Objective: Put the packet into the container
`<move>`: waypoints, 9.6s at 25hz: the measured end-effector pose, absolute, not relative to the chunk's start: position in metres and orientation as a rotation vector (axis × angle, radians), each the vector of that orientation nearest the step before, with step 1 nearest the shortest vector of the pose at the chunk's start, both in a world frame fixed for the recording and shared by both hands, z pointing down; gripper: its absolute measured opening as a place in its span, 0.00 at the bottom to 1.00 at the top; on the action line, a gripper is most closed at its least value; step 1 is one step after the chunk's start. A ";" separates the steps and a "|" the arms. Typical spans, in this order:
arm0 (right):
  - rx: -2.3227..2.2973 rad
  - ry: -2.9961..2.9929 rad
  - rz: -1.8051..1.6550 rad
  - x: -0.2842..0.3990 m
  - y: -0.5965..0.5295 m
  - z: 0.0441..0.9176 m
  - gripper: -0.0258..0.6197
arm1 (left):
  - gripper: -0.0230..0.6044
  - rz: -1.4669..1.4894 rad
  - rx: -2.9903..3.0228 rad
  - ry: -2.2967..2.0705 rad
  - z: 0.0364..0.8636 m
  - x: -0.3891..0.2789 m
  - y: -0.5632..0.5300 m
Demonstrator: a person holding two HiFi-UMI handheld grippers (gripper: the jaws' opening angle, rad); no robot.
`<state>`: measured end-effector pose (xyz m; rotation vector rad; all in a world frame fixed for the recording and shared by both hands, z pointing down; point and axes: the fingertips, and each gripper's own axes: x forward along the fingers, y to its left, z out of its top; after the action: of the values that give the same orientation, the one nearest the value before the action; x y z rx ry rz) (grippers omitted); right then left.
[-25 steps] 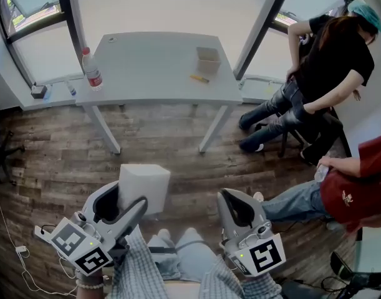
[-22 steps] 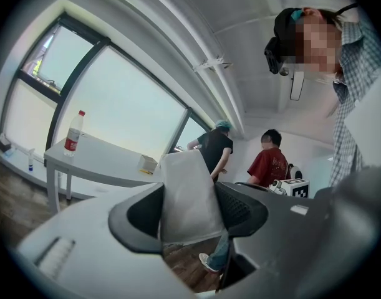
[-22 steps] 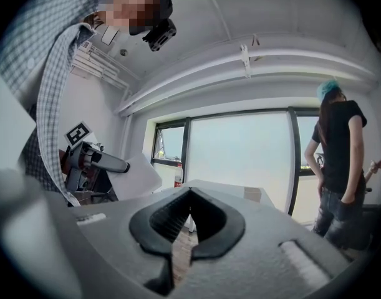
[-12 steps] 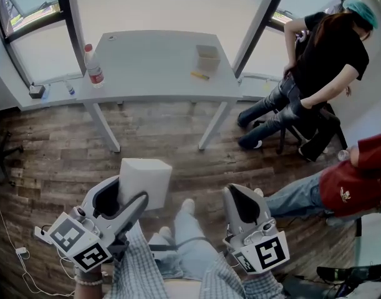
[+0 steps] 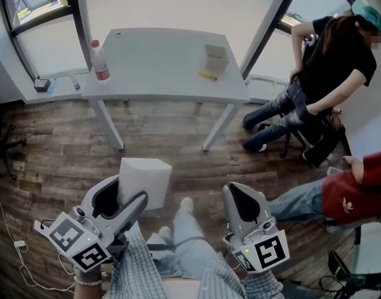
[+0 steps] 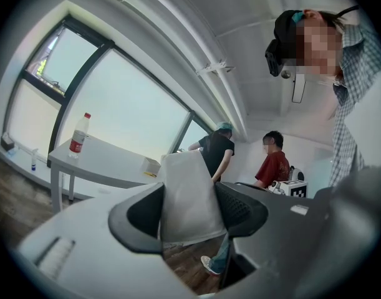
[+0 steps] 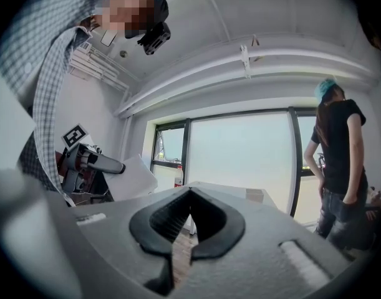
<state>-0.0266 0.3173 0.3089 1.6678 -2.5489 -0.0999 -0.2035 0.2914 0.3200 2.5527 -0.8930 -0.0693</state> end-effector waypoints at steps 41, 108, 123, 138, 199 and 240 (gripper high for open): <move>1.444 -2.700 -0.077 0.049 0.146 0.308 0.04 | 0.45 -0.073 2.485 -1.110 0.305 -0.124 0.155; 1.652 -2.539 -0.084 0.074 -0.053 0.301 0.04 | 0.45 -0.112 2.521 -0.928 0.296 -0.118 -0.074; 1.684 -2.478 -0.087 0.047 -0.064 0.303 0.04 | 0.45 -0.133 2.516 -0.827 0.307 -0.135 -0.096; 1.652 -2.478 -0.072 0.060 -0.084 0.306 0.04 | 0.45 -0.153 2.470 -0.881 0.316 -0.134 -0.118; 1.685 -2.445 0.150 0.201 -0.213 0.348 0.04 | 0.45 0.090 2.546 -0.737 0.348 0.069 -0.303; 1.596 -2.471 0.161 0.197 -0.251 0.367 0.04 | 0.46 0.826 2.711 -0.707 0.477 0.170 -0.333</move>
<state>0.1969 -0.2507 0.3672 1.5958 -2.4711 0.1607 0.1696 -0.3333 0.4771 2.7110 -0.7072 0.8259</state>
